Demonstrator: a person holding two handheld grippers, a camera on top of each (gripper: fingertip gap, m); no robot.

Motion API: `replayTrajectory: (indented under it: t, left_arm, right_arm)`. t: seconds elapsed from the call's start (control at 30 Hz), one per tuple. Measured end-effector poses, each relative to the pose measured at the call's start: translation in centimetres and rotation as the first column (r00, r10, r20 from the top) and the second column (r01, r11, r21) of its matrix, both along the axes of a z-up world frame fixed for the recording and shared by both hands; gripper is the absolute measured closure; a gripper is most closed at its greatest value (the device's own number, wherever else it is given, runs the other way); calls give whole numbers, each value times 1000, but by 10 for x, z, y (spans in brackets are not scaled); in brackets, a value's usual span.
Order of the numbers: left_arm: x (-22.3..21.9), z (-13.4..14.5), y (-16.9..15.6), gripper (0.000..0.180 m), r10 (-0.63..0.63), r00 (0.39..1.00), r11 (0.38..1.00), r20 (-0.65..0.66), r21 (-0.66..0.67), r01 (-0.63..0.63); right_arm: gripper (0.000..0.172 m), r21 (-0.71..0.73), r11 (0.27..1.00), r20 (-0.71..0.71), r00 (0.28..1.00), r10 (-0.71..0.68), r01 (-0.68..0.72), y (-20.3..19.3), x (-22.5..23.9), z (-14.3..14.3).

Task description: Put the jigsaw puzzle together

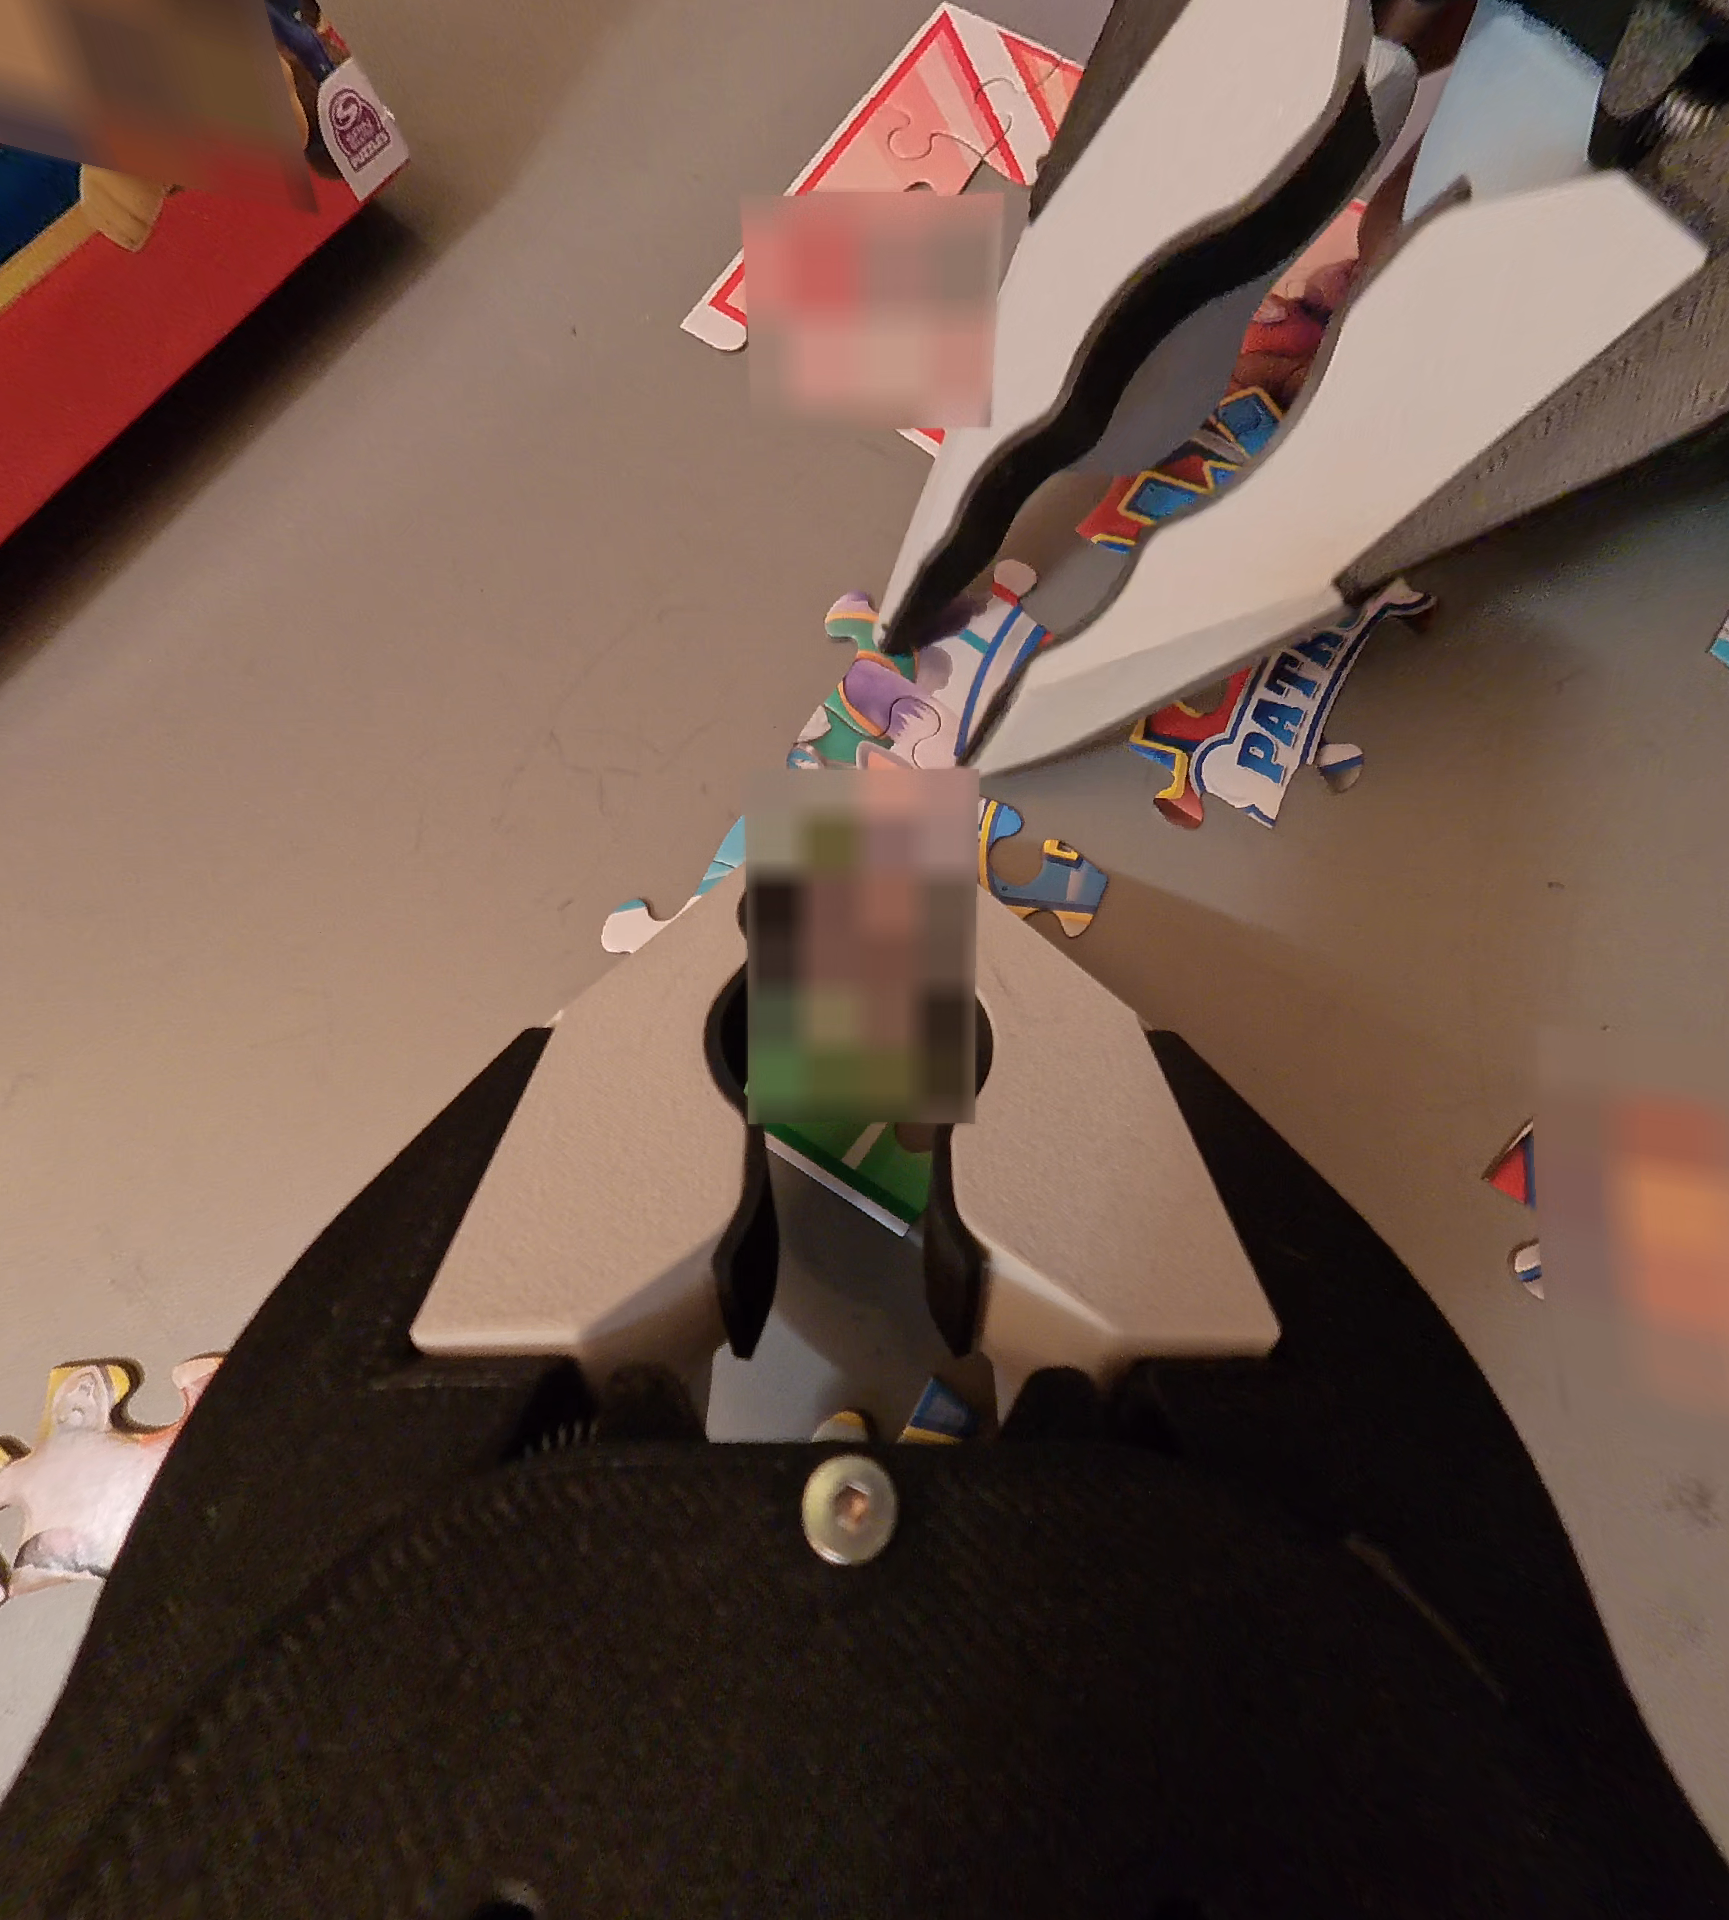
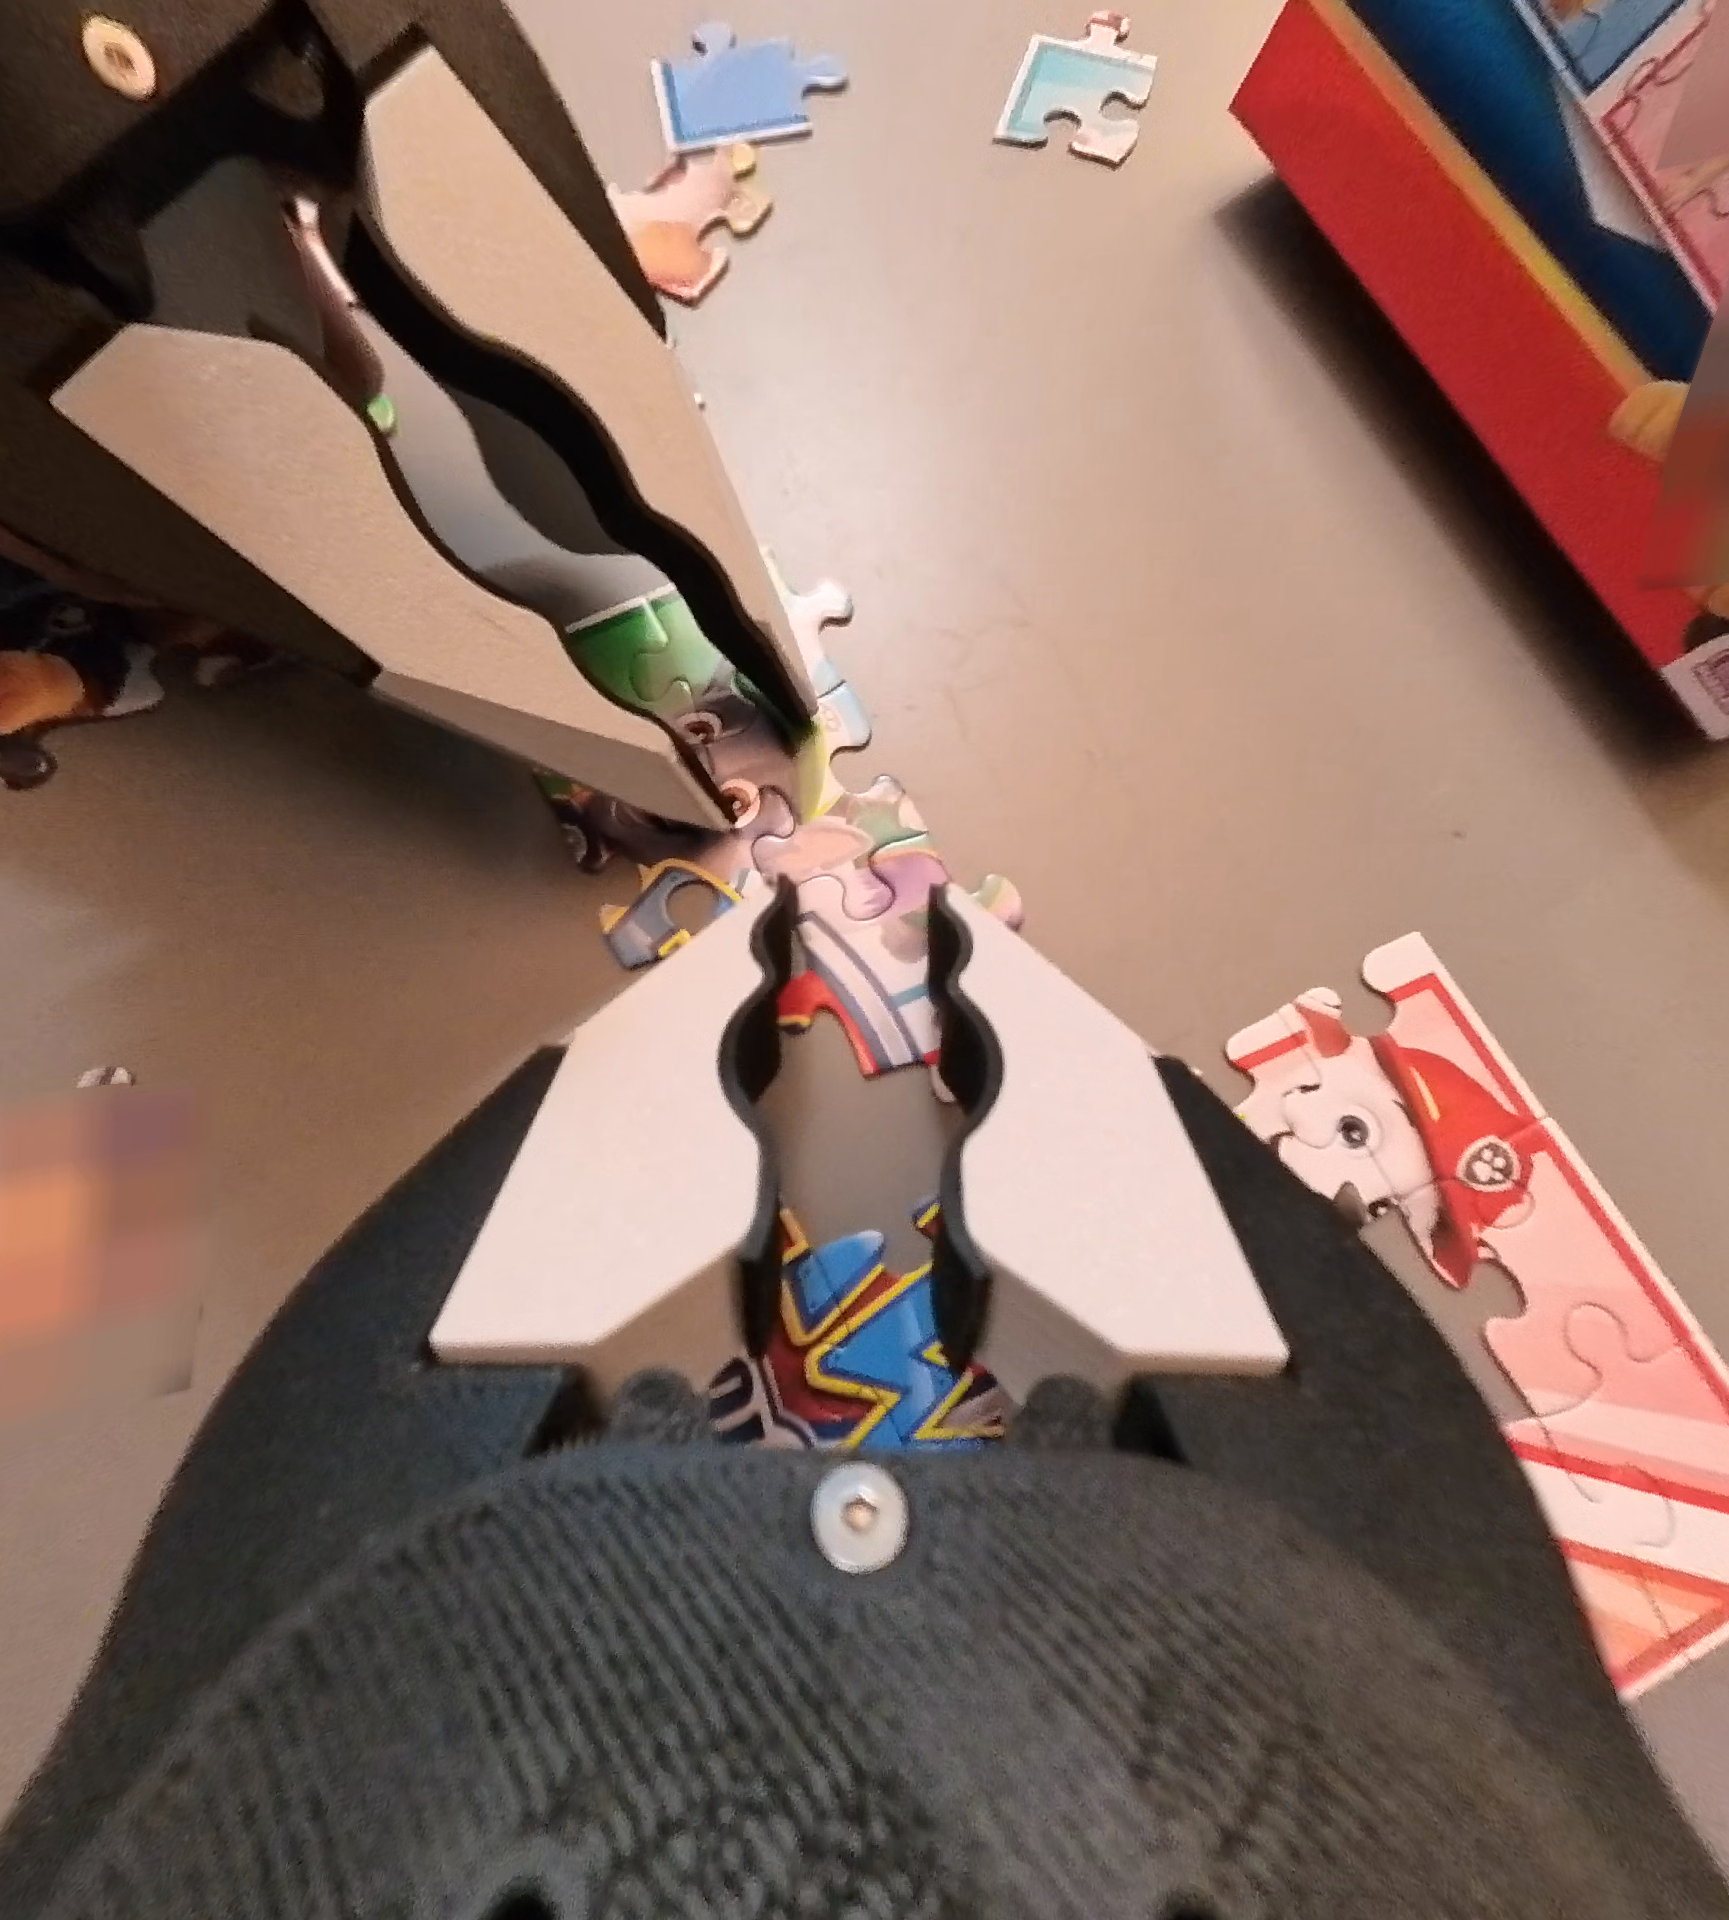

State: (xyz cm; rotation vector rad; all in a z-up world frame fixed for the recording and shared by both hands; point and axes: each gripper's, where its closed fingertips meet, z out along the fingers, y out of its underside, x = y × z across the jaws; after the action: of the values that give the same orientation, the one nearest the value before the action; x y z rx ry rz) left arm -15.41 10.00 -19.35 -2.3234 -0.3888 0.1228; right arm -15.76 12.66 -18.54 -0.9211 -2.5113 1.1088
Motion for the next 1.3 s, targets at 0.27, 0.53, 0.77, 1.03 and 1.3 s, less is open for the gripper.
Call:
replayTrajectory:
  t: [0.27, 0.53, 0.77, 1.03, 1.3]
  left_arm:
    - [-1, 0, 0, 155, 7, 1000, 1000, -12, -3, -8]
    - [-42, 68, -24, 147, 196, 976, 886, 100, 408, -220]
    - [-73, 74, -61, 152, 304, 948, 842, 100, 437, -316]
    - [-68, 70, -56, 153, 283, 957, 867, 64, 410, -283]
    - [-67, 71, -55, 153, 272, 959, 861, 81, 424, -280]
  right_arm:
    - [150, -46, 998, -45, 998, -43, 41, 8, -7, 15]
    - [151, -293, 938, -169, 955, -242, 186, 55, -26, 73]
    - [151, -488, 852, -118, 952, -283, 192, 70, -26, 95]
    - [150, -419, 888, -141, 953, -269, 189, 64, -26, 86]
    - [151, -409, 894, -146, 954, -262, 183, 61, -25, 83]
